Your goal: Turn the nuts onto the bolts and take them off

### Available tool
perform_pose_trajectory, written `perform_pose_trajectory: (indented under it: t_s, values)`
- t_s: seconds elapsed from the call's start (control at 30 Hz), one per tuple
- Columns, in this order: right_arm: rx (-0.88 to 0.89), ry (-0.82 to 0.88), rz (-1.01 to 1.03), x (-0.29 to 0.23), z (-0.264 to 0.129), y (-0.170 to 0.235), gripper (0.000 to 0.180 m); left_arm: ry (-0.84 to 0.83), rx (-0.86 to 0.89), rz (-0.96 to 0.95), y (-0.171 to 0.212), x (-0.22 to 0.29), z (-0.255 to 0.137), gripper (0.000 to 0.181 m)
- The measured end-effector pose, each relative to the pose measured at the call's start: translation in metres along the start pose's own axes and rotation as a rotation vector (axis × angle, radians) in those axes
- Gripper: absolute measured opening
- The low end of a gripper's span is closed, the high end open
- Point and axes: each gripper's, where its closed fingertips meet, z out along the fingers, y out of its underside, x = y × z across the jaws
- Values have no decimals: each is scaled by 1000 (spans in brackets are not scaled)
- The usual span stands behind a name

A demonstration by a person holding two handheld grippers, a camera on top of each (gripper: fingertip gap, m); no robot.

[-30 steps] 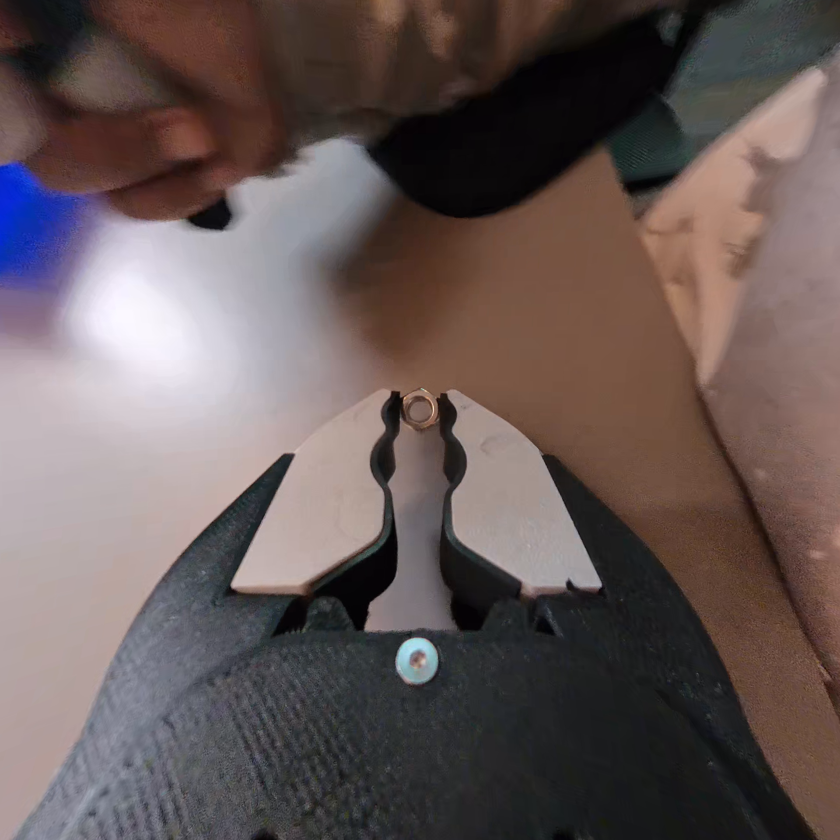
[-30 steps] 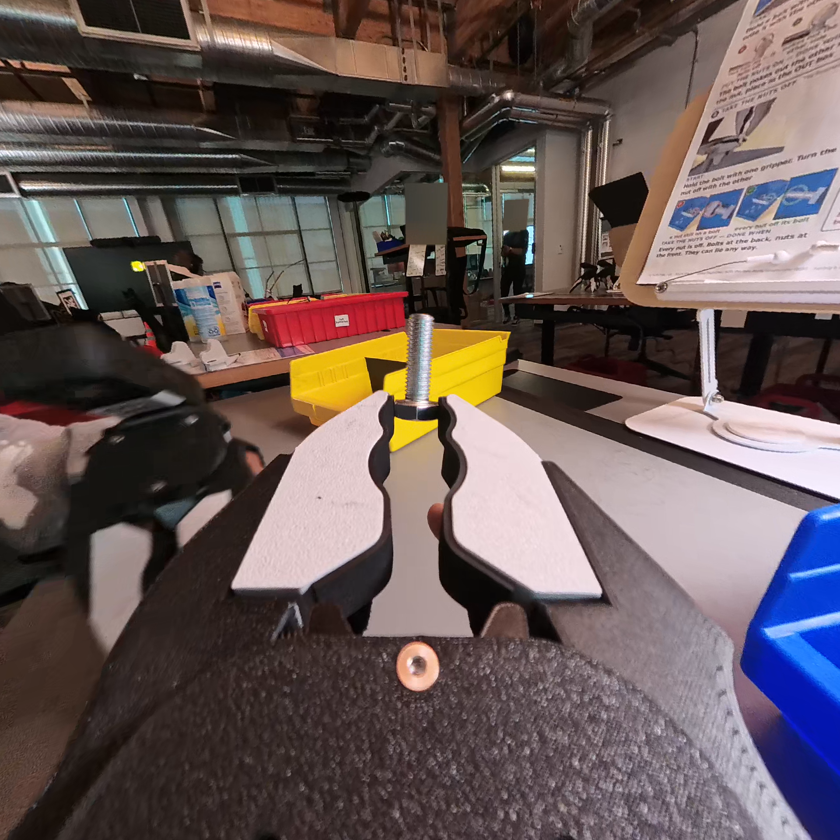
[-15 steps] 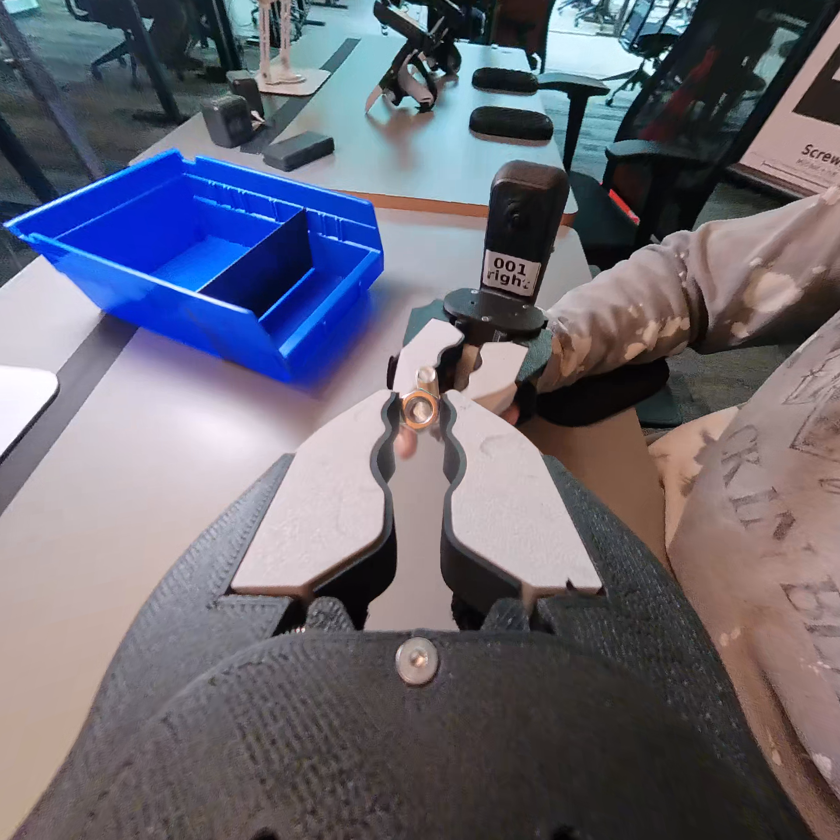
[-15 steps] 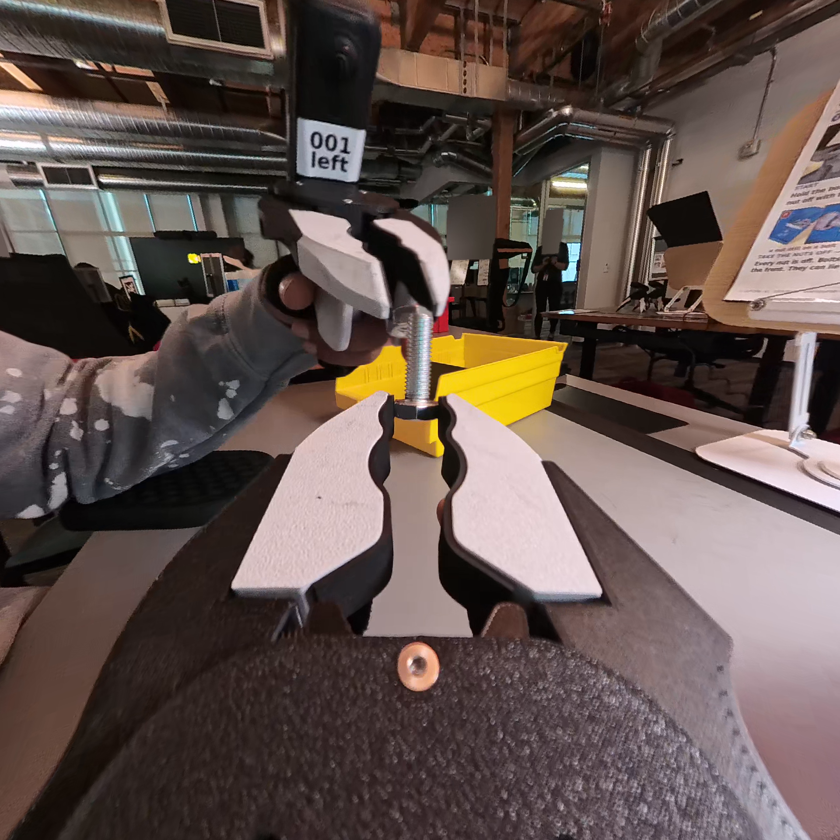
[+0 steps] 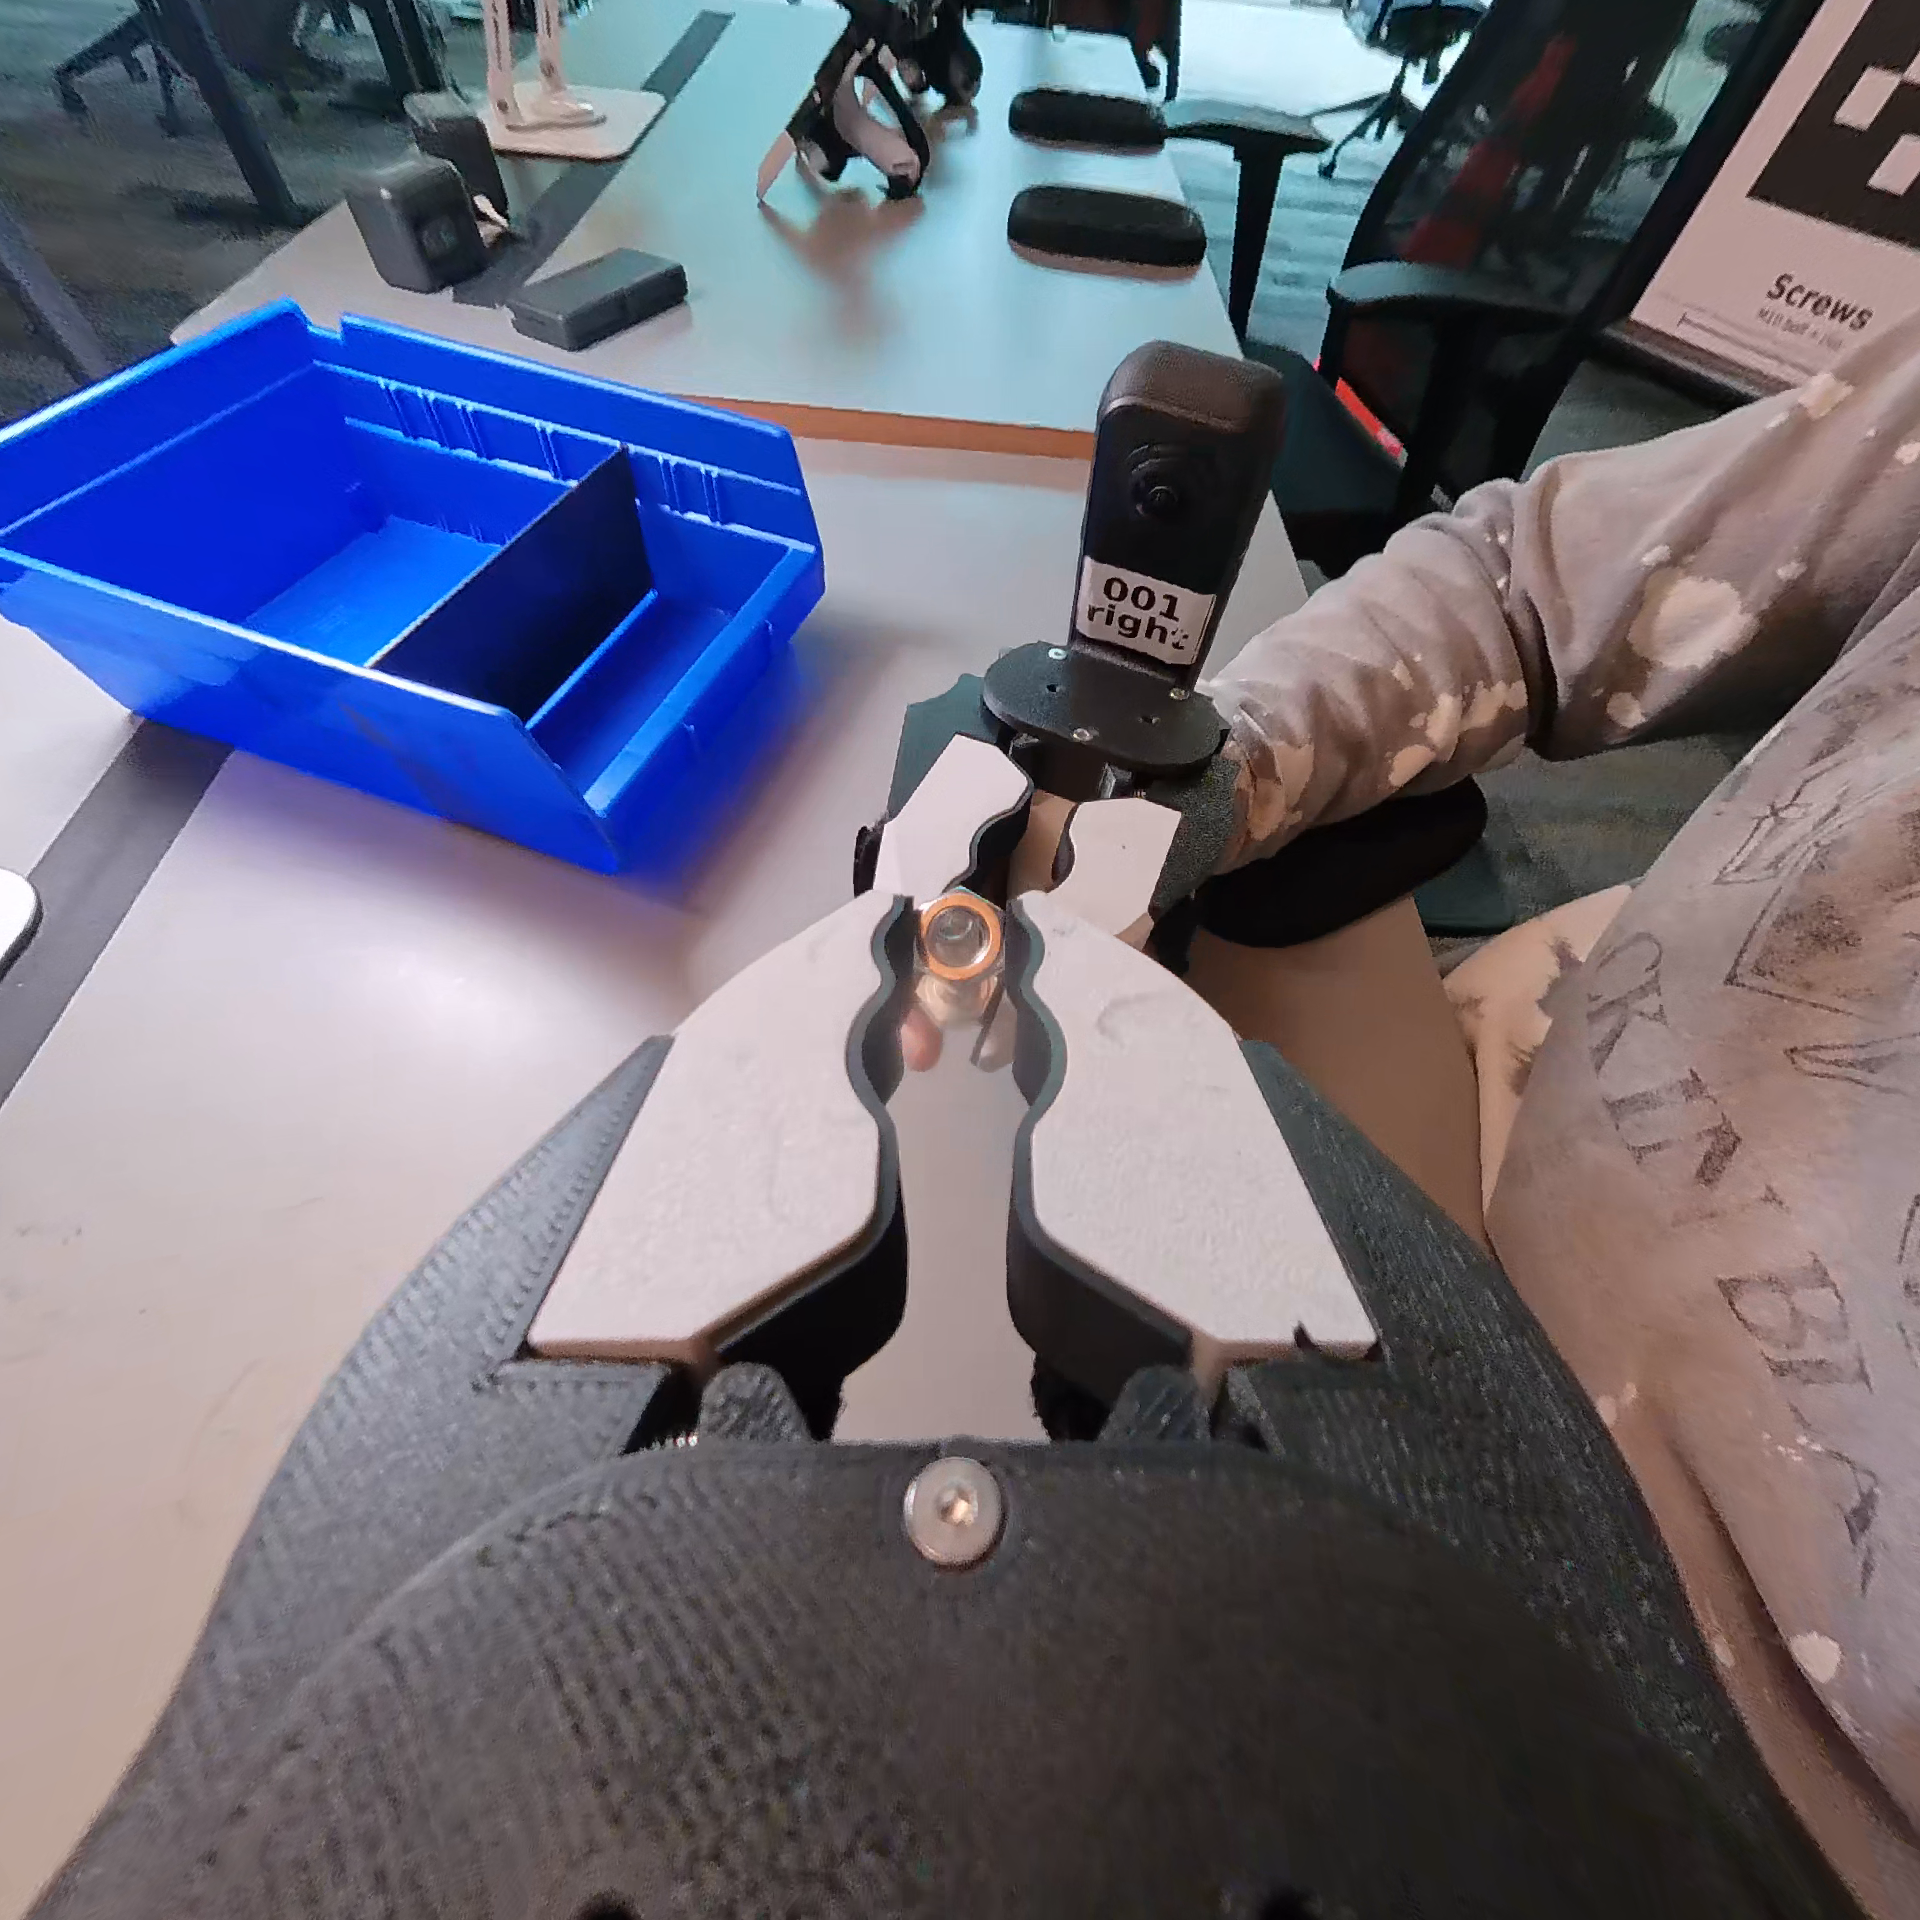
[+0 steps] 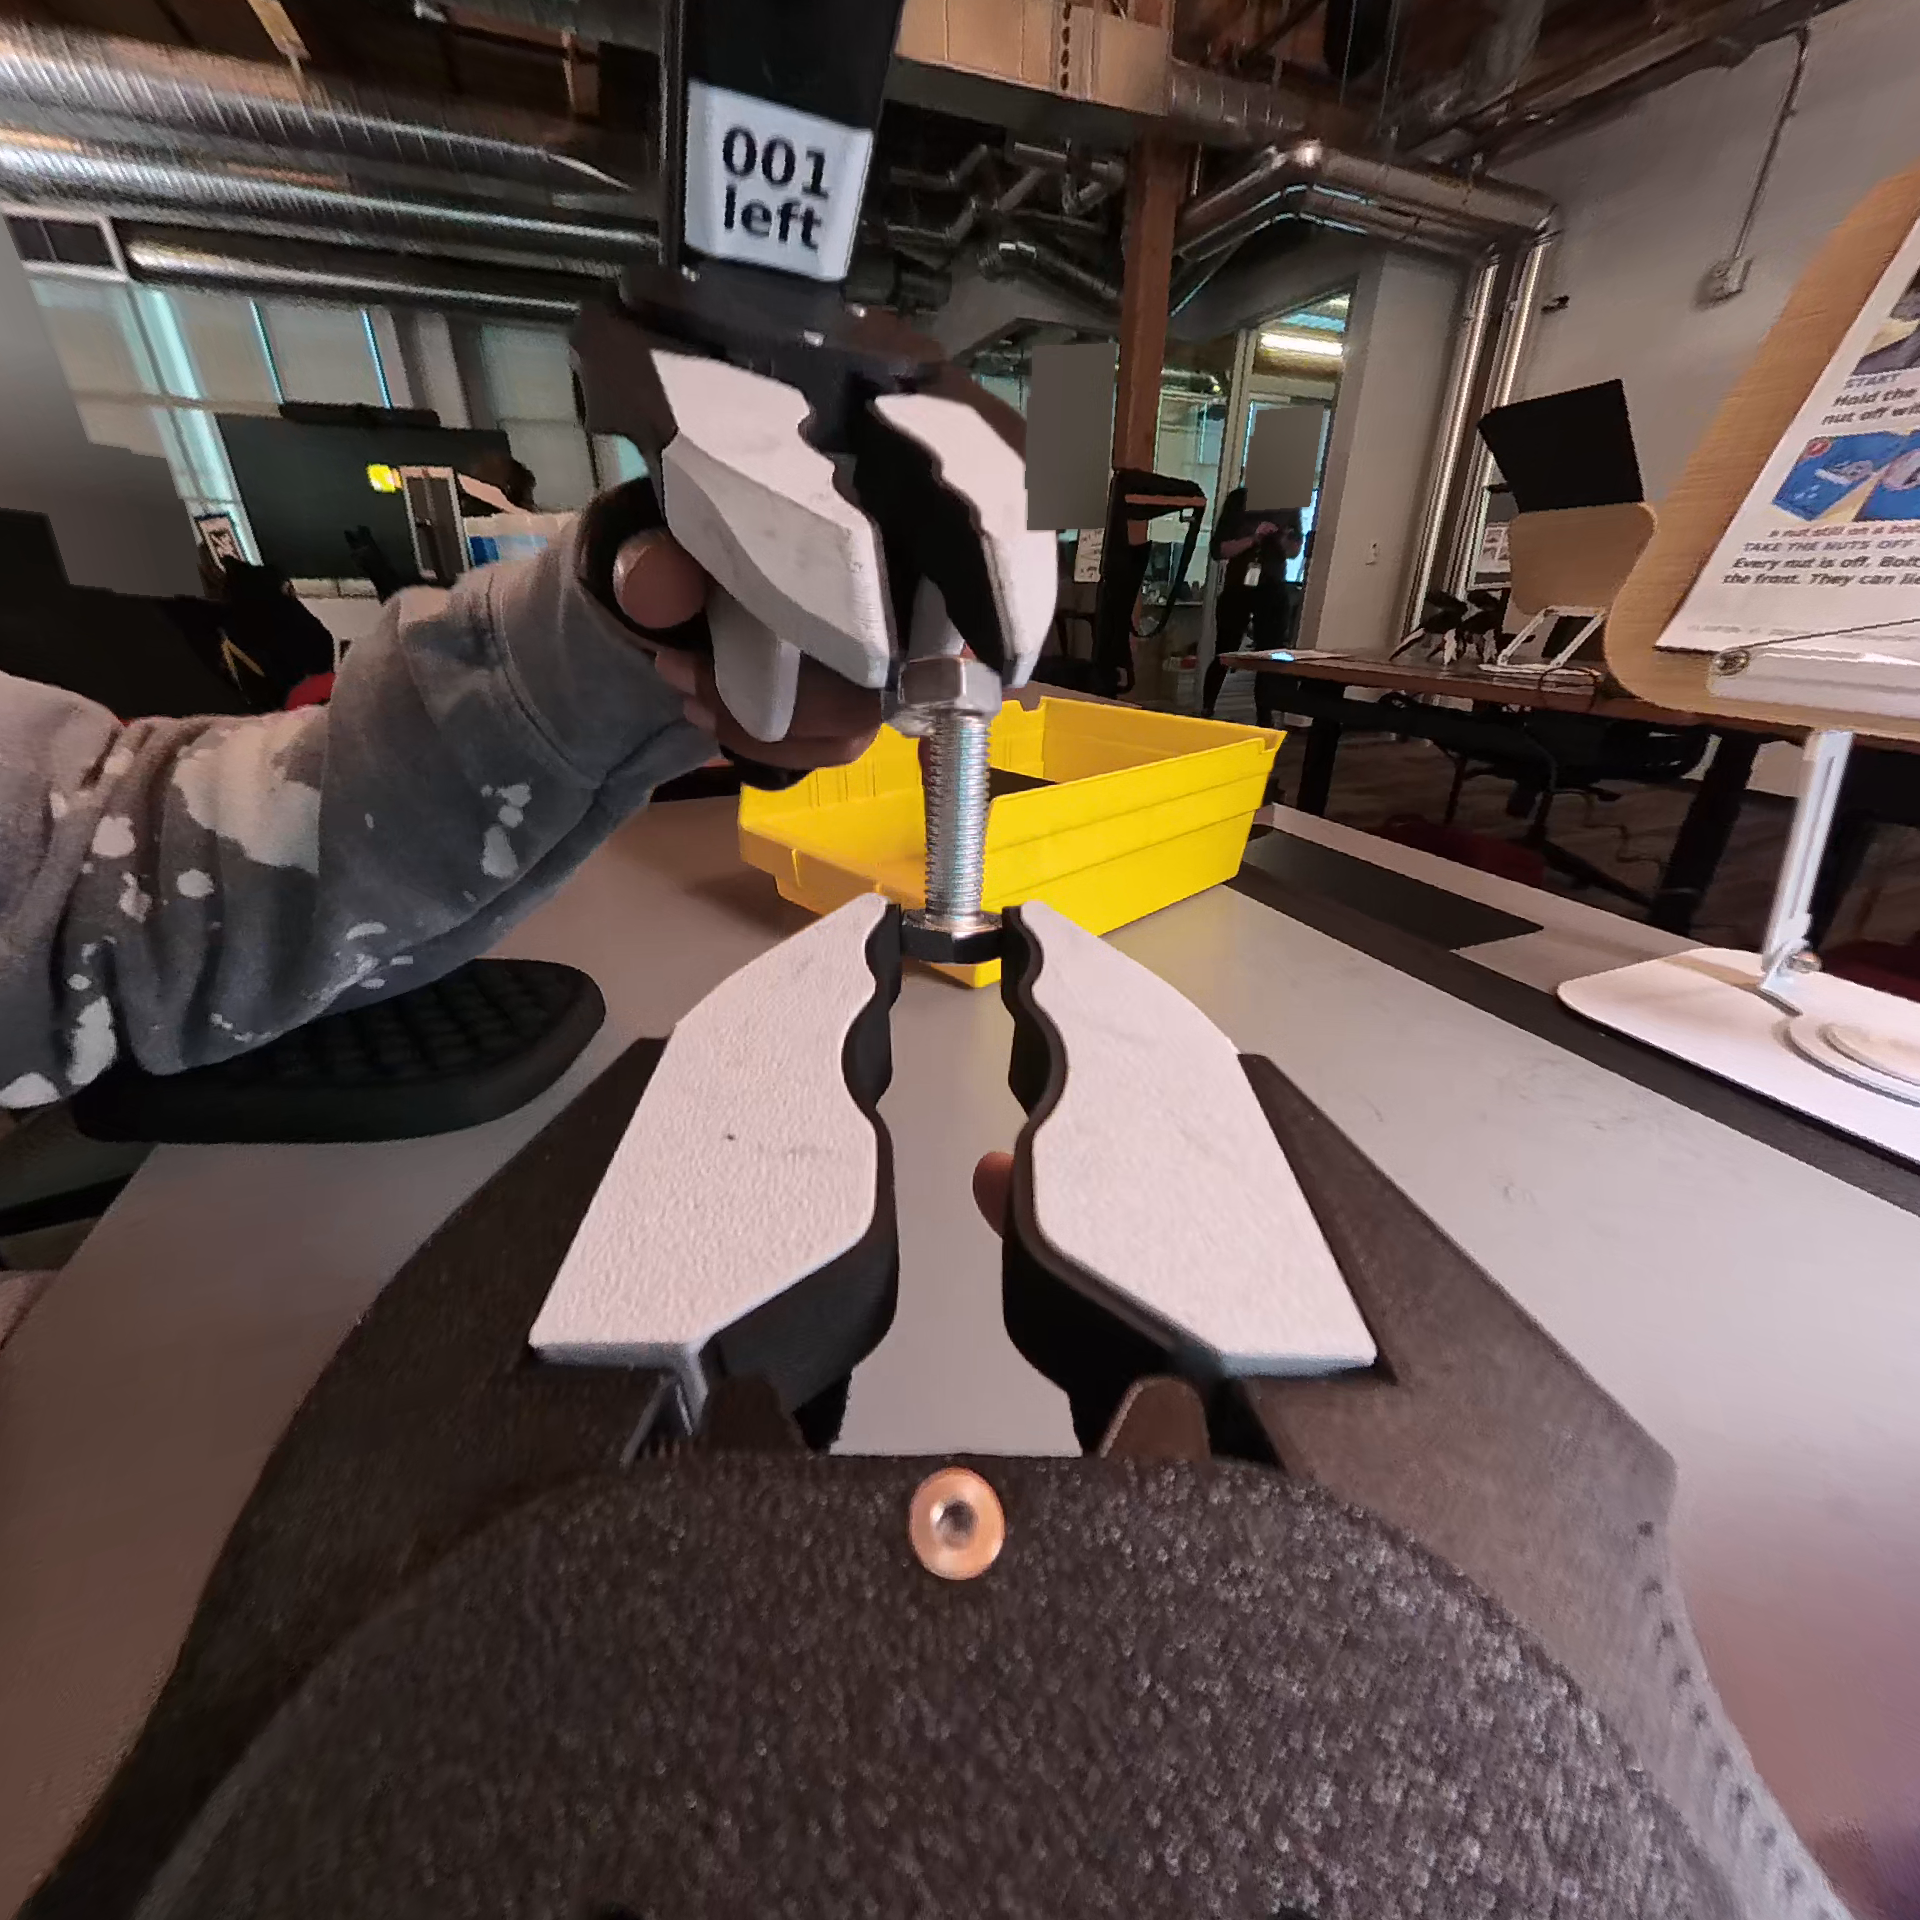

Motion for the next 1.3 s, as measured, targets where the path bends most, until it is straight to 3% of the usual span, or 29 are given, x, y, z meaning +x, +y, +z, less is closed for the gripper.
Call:
perform_pose_trajectory:
  t_s: [0.47, 0.6, 0.97, 1.3]
  values:
    - [-35, 69, -64, 0, 3, 5, 18, -14, -335, 94, 5, 1, 7, 18]
    - [-15, 74, -35, 0, 2, 2, 18, -5, -353, 89, 3, 1, 7, 18]
    - [31, 60, -12, -2, 0, -6, 18, -8, -251, 98, -7, 2, 5, 29]
    - [51, 83, -5, 3, -4, -14, 18, -21, 149, -11, -19, -2, 2, 26]
